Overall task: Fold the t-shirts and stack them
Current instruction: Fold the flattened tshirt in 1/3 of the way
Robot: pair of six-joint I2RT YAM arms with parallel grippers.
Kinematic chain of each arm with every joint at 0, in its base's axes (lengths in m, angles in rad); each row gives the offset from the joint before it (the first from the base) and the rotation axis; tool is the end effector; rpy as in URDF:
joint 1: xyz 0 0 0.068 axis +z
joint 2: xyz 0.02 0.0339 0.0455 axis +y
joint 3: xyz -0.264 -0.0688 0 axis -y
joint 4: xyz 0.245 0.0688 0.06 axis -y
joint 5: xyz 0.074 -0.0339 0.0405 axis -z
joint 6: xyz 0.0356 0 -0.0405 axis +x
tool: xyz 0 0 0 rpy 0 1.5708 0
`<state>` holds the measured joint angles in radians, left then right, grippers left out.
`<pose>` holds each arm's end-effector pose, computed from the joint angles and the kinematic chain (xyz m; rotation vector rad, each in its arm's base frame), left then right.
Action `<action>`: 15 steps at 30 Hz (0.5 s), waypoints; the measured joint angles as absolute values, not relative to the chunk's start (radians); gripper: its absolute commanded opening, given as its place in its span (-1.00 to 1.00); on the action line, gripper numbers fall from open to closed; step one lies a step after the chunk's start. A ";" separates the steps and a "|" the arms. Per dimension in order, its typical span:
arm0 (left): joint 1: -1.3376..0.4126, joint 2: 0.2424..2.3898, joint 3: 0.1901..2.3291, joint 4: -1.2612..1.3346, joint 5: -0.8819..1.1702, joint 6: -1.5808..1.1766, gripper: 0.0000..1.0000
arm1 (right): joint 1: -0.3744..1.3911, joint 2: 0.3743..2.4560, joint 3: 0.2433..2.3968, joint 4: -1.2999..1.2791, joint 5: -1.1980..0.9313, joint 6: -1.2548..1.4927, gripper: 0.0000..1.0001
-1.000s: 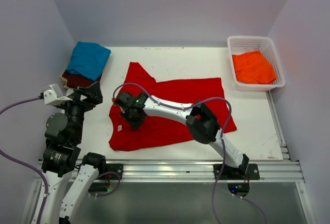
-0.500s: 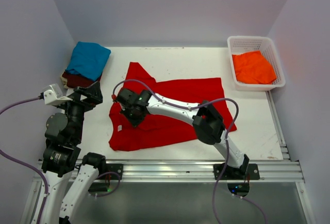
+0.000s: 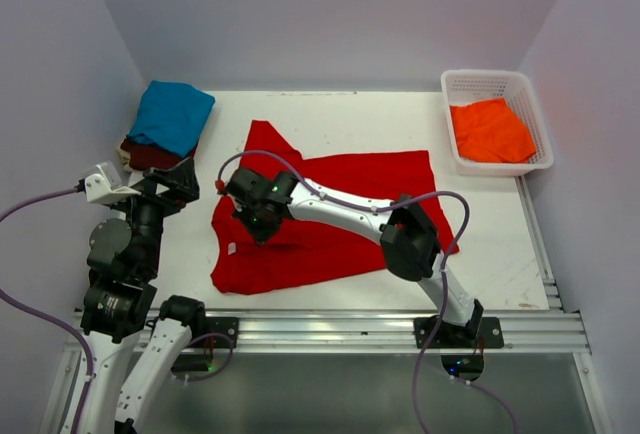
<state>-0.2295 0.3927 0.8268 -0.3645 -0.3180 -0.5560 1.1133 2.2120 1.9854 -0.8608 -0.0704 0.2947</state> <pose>0.0811 -0.0075 0.3795 -0.4967 1.4337 -0.3921 0.2102 0.4327 0.2315 -1.1252 2.5334 0.5167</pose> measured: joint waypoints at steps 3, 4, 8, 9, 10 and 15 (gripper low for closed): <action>-0.229 0.393 0.827 -0.365 -0.318 -0.556 1.00 | 1.113 2.213 1.985 -0.862 -0.062 0.295 -1.00; -0.229 0.393 0.827 -0.365 -0.318 -0.556 1.00 | 1.112 2.213 1.985 -0.861 -0.059 0.295 -1.00; -0.229 0.392 0.827 -0.366 -0.318 -0.556 1.00 | 1.100 2.213 1.984 -0.861 -0.030 0.303 -1.00; -0.229 0.392 0.827 -0.366 -0.318 -0.556 1.00 | 1.093 2.213 1.981 -0.859 -0.018 0.308 -1.00; -0.229 0.392 0.827 -0.368 -0.318 -0.556 1.00 | 1.083 2.213 1.975 -0.856 -0.011 0.316 -1.00; -0.229 0.393 0.827 -0.369 -0.318 -0.556 1.00 | 1.001 2.214 1.940 -0.838 0.017 0.352 -1.00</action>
